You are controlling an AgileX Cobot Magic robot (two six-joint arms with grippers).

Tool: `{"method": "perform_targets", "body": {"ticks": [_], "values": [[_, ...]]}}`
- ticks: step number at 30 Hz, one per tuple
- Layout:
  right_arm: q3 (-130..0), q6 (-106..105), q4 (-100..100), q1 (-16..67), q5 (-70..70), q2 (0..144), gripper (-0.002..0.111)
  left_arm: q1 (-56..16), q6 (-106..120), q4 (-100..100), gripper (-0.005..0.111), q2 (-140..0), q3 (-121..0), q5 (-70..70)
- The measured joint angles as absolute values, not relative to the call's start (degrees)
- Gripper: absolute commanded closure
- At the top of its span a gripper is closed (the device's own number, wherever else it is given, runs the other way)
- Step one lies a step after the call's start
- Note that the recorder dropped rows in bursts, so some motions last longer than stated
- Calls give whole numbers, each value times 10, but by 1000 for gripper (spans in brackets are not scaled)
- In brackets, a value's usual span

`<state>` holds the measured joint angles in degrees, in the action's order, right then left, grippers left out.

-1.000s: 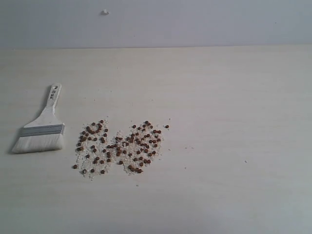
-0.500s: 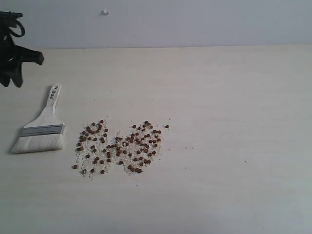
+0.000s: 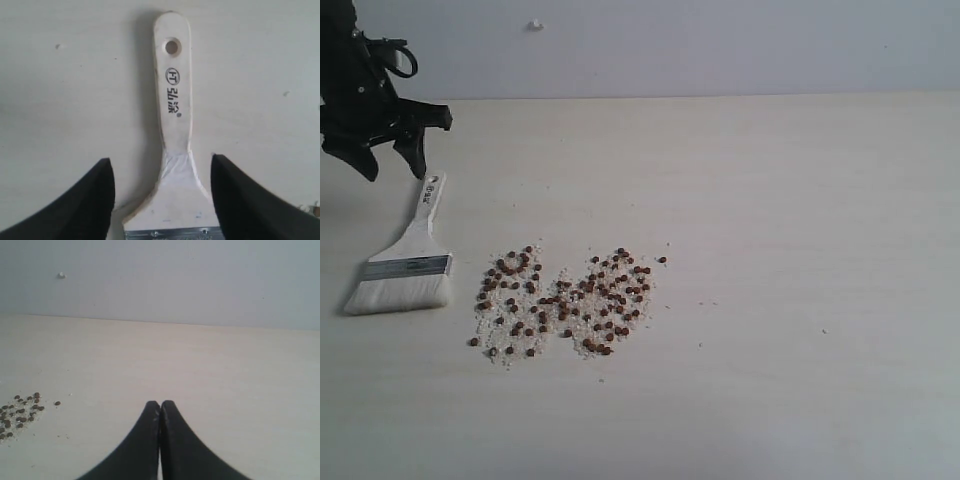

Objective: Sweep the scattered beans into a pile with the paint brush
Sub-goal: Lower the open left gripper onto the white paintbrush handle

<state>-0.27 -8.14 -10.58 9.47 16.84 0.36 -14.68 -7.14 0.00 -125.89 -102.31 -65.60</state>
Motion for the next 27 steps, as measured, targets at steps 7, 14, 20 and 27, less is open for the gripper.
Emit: {"method": "perform_targets", "body": {"ticks": [7,14,20,27], "values": [[-3,-81,-106,95,168,4,108,-150,-71,0,52,-1302,-1067,-682],[-3,-81,-106,95,168,4,108,-152,-58,0,52,-1330,-1074,-681],[-3,-81,-106,95,168,4,108,-152,-46,0,52,-1343,-1074,-650],[-3,-81,-106,95,168,4,108,-152,-20,0,52,-1343,-1072,-618]]}}
